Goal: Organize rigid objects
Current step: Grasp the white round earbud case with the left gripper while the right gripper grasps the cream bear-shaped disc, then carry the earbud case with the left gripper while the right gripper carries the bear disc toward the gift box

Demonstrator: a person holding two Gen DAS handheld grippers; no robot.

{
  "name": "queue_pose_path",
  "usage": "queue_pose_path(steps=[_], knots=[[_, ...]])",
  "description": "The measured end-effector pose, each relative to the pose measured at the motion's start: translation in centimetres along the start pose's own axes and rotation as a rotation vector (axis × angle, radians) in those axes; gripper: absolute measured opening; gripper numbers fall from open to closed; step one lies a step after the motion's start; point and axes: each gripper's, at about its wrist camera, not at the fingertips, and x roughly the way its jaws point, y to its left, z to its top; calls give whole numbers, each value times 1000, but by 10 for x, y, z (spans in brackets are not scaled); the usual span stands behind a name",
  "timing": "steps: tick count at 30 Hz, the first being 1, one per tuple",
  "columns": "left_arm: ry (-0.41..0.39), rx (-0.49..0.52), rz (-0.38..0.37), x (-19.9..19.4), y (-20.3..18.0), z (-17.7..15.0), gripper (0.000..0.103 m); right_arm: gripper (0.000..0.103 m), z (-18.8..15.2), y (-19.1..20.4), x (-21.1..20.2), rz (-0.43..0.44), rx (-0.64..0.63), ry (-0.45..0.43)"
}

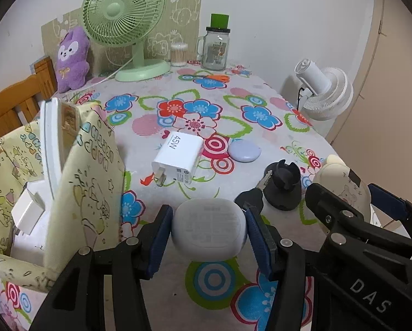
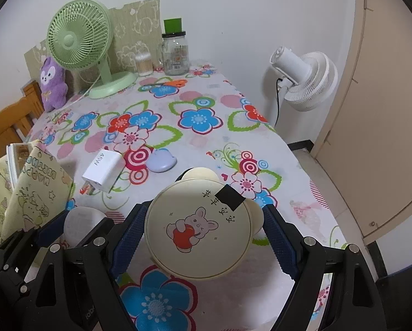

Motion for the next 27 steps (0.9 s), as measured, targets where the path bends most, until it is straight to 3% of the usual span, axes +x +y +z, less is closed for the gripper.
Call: queue_pose_path(steps=[27], knots=[[-60, 2, 0, -50, 7, 8, 56, 85, 8, 11, -51, 28, -14, -90]])
